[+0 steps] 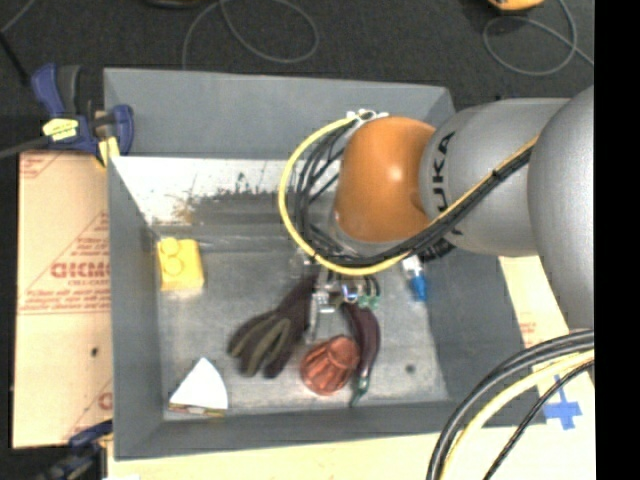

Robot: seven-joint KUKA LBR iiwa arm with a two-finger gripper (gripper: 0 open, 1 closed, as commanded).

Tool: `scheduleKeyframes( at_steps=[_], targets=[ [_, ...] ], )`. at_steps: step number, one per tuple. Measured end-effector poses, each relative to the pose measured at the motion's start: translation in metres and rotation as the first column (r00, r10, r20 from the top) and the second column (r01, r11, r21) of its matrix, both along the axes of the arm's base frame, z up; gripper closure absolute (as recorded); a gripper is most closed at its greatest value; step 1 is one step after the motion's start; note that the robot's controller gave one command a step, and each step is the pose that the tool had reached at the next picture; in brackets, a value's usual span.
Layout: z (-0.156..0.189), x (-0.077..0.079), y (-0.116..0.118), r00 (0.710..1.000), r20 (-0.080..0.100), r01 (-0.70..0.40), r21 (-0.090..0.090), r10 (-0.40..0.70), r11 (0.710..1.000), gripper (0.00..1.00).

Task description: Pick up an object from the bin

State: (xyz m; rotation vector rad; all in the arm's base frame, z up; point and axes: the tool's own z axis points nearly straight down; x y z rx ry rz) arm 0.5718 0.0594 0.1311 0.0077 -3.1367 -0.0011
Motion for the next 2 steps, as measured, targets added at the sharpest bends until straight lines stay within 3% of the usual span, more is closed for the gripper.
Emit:
scheduleKeyframes(
  at_steps=[1, 2],
  targets=[
    [0.004, 0.002, 0.000, 1.000, 0.008, 0.001, 0.000, -0.001, 1.000, 0.00],
    [-0.059, -0.006, 0.012, 0.937, 0.007, -0.348, 0.000, 0.348, 0.937, 1.00]
  ],
)
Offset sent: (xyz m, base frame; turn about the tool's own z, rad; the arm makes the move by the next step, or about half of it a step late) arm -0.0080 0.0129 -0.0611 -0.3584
